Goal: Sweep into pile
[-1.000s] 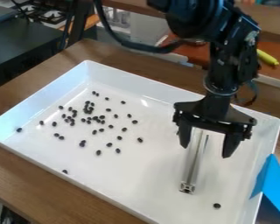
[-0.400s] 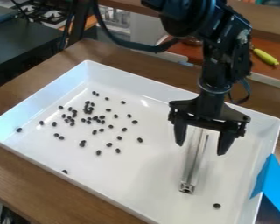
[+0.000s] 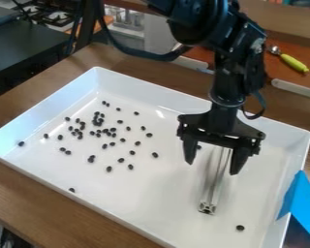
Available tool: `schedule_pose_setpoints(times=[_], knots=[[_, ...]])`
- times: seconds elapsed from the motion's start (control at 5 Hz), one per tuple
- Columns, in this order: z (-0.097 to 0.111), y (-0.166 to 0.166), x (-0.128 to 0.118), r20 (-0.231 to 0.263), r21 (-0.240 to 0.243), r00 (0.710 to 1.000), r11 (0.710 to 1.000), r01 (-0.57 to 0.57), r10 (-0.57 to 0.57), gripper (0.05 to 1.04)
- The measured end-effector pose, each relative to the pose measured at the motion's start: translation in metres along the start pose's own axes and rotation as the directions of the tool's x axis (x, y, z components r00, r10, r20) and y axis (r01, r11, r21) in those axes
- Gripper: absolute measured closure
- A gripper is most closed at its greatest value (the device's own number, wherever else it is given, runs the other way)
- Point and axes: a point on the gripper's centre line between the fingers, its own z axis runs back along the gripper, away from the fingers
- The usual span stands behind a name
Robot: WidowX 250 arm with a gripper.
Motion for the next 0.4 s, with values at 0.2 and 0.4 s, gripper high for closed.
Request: schedule_pose_setpoints(times=[0.2, 0.4], knots=[[-0.0029, 0.0019, -0.0013, -0.002, -0.002, 1.0, 1.0, -0.001, 0.001, 0.112], [-0.0039, 0.0011, -0.001, 0.001, -0.014, 1.0, 1.0, -0.008, 0.008, 0.409]])
